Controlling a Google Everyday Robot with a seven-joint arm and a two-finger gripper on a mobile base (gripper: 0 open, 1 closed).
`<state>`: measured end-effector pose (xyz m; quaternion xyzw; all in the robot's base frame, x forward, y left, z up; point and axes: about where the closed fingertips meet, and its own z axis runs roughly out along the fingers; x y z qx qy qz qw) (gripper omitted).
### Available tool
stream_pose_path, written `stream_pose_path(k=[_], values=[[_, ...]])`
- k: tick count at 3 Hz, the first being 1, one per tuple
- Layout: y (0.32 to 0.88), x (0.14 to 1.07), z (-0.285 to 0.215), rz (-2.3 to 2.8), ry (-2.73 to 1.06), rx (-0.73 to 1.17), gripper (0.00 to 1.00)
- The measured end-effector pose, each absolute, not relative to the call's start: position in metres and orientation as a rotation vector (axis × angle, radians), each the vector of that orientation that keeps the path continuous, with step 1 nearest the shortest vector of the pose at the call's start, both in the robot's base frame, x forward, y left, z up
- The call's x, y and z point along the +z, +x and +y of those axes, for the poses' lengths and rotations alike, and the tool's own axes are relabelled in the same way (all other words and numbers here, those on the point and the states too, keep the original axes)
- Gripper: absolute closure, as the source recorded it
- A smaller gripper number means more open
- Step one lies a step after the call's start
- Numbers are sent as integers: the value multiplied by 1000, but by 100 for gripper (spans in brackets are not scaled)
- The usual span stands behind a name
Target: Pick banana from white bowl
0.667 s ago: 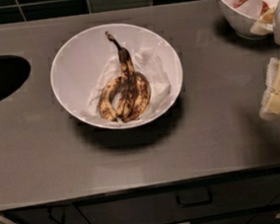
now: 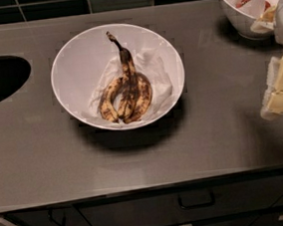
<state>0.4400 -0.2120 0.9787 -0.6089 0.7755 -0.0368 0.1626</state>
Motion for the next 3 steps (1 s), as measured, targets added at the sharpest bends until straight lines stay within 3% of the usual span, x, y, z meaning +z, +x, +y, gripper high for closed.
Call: stream_pose_path(k=[3], values=[[498, 971, -118, 1928, -2021, -23, 0]])
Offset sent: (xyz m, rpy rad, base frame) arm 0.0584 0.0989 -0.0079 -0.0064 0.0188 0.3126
